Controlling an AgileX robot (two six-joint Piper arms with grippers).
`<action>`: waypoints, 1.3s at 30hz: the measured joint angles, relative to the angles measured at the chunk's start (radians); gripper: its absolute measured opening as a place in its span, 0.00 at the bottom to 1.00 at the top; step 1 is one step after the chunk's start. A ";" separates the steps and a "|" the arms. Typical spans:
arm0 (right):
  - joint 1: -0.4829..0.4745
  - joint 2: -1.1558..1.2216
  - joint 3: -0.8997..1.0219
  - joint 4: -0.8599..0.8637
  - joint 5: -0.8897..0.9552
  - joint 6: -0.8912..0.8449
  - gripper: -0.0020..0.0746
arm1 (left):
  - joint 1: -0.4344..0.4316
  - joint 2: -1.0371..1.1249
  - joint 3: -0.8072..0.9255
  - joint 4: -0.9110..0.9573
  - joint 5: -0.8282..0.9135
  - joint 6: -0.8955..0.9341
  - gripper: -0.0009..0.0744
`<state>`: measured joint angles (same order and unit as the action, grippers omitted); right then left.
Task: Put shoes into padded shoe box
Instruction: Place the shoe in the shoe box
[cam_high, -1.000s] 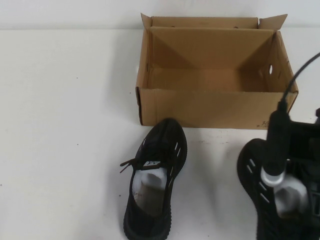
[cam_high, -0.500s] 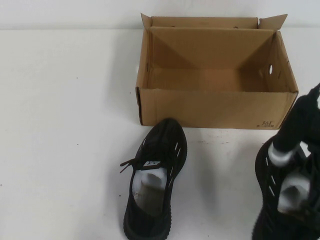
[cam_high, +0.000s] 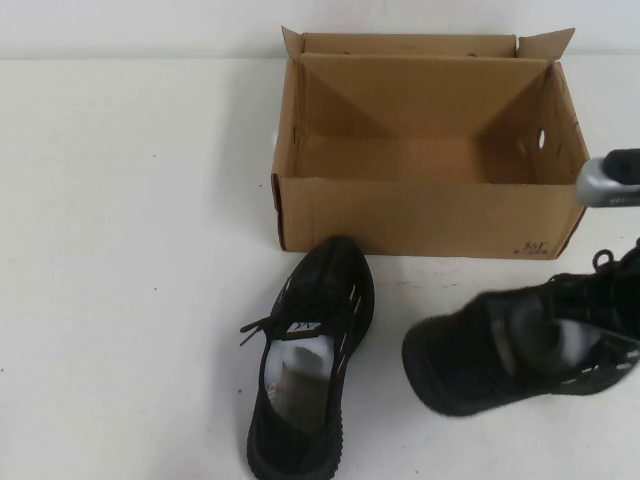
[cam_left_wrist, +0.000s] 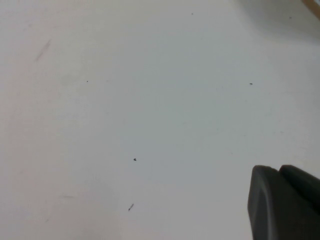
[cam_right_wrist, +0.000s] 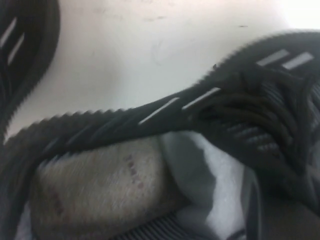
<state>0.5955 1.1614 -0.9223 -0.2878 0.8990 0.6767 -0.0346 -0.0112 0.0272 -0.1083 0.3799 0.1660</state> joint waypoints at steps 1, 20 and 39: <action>0.000 0.000 0.000 -0.007 0.000 0.041 0.05 | 0.000 0.000 0.000 0.000 0.000 0.000 0.01; 0.000 0.063 -0.287 -0.167 0.018 0.195 0.05 | 0.000 0.000 0.000 0.000 0.000 0.000 0.01; -0.085 0.571 -0.868 -0.263 0.035 0.224 0.05 | 0.000 0.000 0.000 0.000 0.000 0.000 0.01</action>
<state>0.5108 1.7322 -1.7898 -0.5511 0.9343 0.9004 -0.0346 -0.0112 0.0272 -0.1083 0.3799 0.1660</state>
